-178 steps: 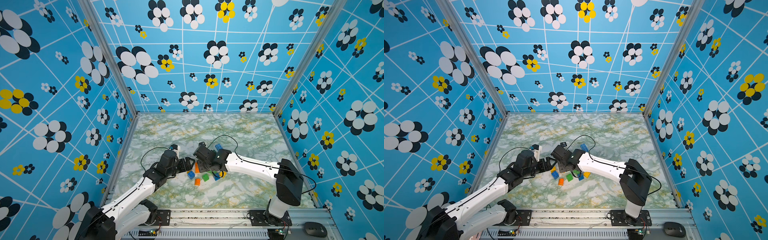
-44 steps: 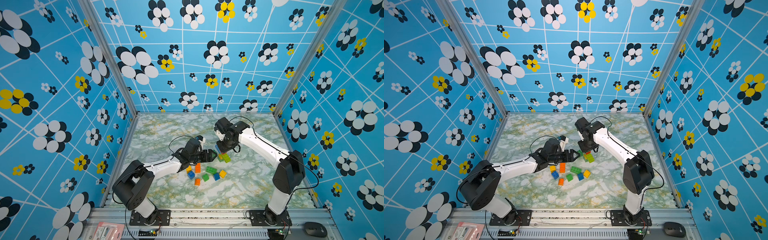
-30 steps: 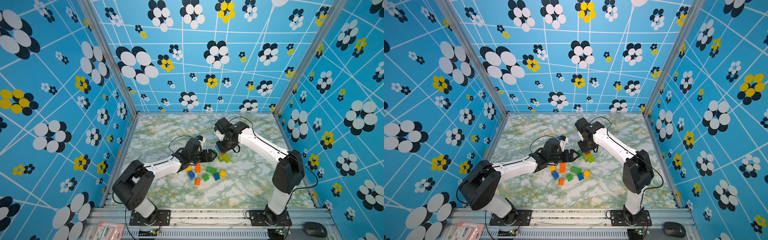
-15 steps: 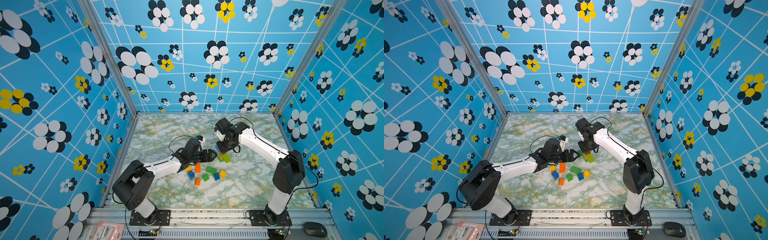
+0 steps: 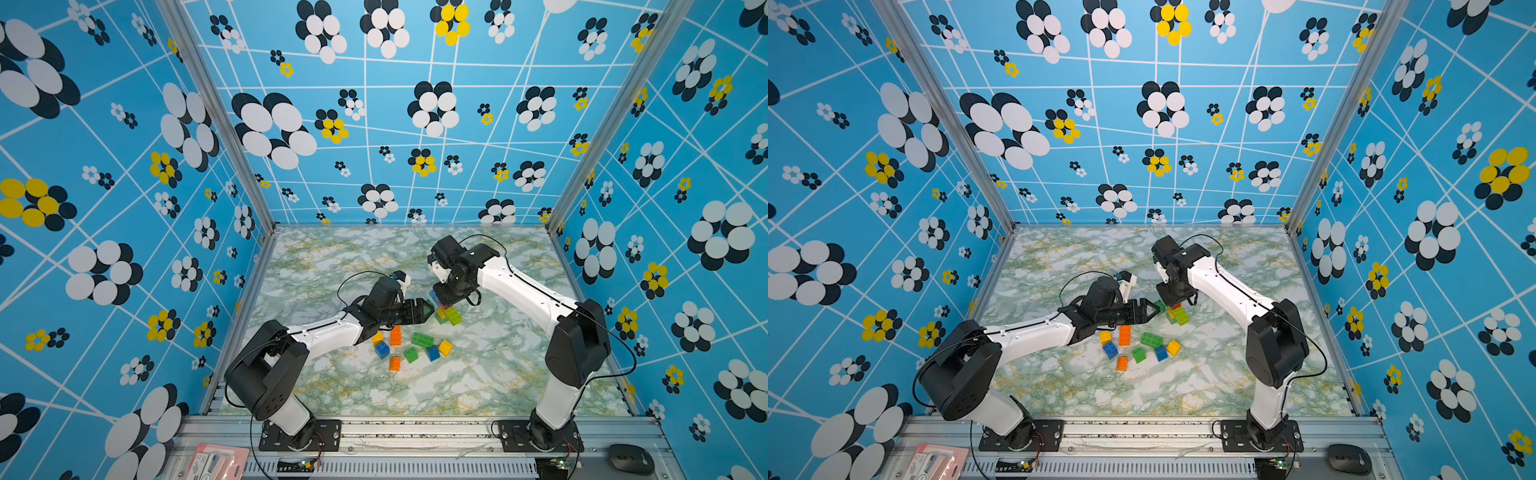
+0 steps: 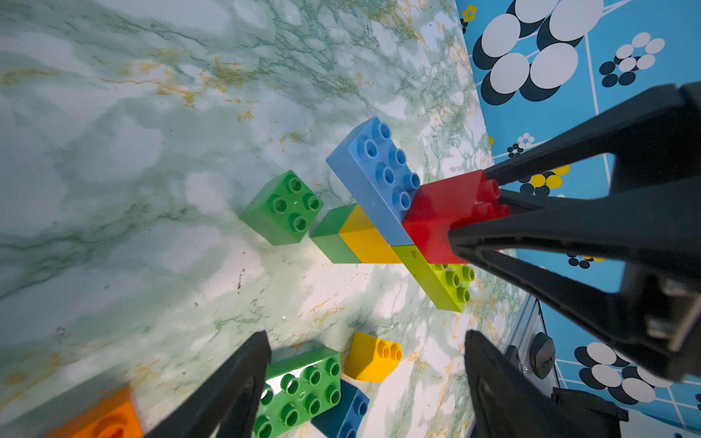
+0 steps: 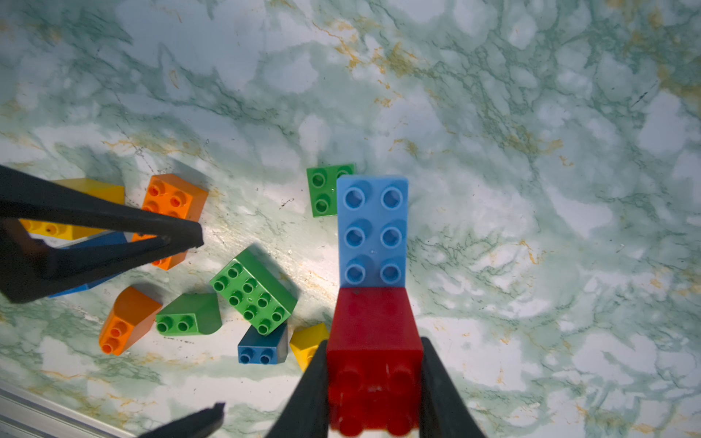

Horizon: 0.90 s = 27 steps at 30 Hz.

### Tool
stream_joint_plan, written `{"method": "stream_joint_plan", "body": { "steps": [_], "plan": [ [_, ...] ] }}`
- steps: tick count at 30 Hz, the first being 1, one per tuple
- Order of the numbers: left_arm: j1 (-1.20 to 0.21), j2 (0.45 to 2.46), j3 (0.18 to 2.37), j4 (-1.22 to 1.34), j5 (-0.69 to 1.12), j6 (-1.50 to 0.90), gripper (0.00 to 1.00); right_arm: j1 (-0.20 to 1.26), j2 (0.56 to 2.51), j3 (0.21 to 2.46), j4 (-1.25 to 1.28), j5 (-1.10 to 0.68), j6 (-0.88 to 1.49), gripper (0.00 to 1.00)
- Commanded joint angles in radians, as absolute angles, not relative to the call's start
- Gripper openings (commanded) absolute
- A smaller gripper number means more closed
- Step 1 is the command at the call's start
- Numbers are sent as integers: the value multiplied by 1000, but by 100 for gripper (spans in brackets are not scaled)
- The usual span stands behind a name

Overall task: Assemble a fork with lego
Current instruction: Assemble the lego brick with the lego brick, then pick up the lego brick from the center of the board.

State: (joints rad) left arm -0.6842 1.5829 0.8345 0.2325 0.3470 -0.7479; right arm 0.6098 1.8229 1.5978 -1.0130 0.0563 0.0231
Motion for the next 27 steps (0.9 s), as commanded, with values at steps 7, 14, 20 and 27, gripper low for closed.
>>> {"method": "stream_joint_plan", "body": {
  "steps": [7,14,20,27],
  "plan": [
    [-661,1588,844,222,353,-738,84,611,1930,1520,-1090,-32,-209,20],
    [-661,1571,836,216,346,-738,84,610,1894,1567,-1060,-53,-161,61],
    [-661,1544,834,196,336,-730,85,605,1800,1642,-1016,-50,-107,84],
    [-670,1496,829,147,301,-715,85,605,1608,1502,-877,64,-10,80]
  ]
}}
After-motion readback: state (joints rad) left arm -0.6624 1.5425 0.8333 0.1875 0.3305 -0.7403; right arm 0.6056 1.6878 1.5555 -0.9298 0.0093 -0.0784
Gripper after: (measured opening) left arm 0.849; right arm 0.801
